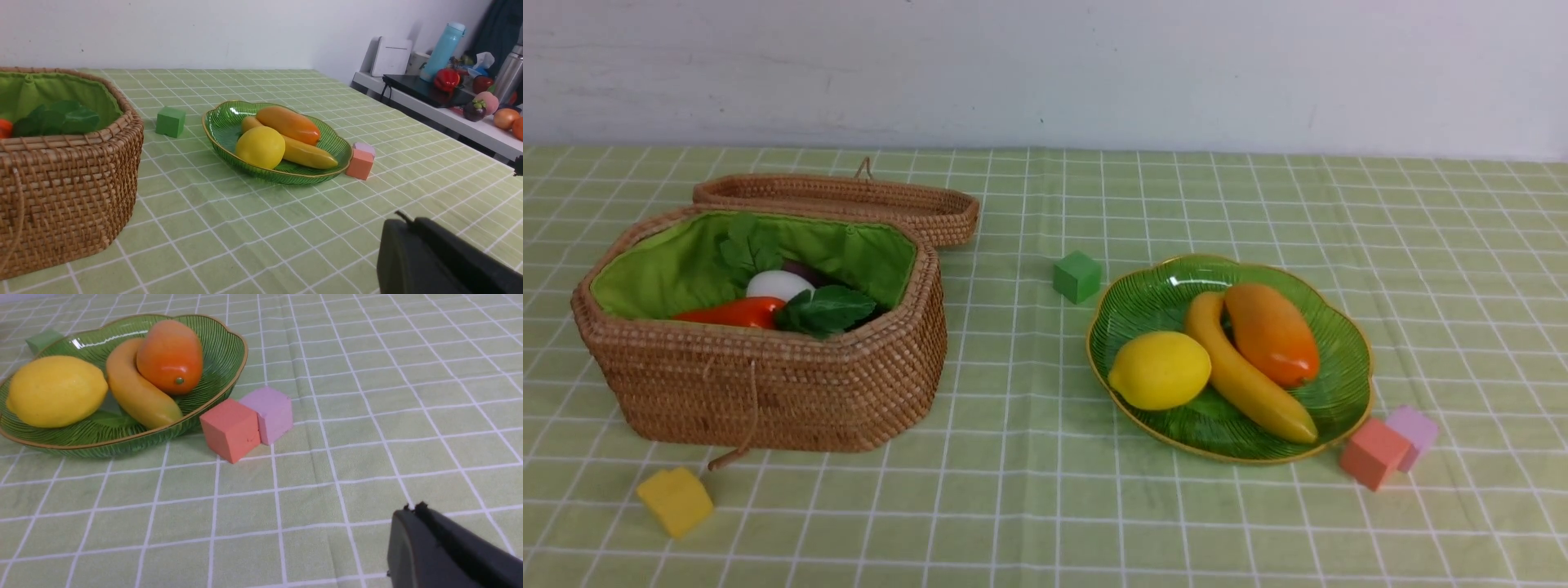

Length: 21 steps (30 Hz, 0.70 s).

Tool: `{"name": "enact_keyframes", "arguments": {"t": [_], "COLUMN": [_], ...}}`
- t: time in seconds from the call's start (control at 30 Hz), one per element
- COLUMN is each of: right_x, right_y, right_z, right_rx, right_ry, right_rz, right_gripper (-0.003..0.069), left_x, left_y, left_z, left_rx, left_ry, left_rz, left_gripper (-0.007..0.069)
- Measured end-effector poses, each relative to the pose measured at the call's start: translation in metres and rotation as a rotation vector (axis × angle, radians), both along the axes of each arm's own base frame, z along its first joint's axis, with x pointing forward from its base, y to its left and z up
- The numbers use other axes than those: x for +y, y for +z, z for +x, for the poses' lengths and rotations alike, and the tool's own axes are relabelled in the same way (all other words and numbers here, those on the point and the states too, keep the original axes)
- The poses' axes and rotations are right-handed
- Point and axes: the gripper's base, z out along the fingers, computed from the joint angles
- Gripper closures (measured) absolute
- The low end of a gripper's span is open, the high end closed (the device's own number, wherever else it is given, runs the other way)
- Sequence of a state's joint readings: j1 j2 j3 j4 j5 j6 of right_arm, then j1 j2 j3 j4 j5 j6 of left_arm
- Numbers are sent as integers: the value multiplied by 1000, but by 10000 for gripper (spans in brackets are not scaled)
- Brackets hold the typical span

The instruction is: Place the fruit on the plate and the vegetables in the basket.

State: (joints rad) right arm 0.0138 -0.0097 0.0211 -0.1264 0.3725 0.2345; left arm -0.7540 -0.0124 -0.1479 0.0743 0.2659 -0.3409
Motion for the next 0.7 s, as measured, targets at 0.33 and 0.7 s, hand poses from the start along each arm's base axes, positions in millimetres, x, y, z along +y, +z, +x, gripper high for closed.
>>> {"name": "enact_keyframes", "arguments": {"t": [0.33,0.7], "right_x": [0,0], "right_y": [0,0], "right_z": [0,0], "right_rx": [0,0], "right_ry": [0,0], "right_rz": [0,-1], "right_gripper": [664,660], "left_x": [0,0], "left_y": [0,0], "left_z": [0,0], "left_rx": [0,-9], "left_ry": [0,3], "left_rz": [0,9], "left_gripper": [628,628]}}
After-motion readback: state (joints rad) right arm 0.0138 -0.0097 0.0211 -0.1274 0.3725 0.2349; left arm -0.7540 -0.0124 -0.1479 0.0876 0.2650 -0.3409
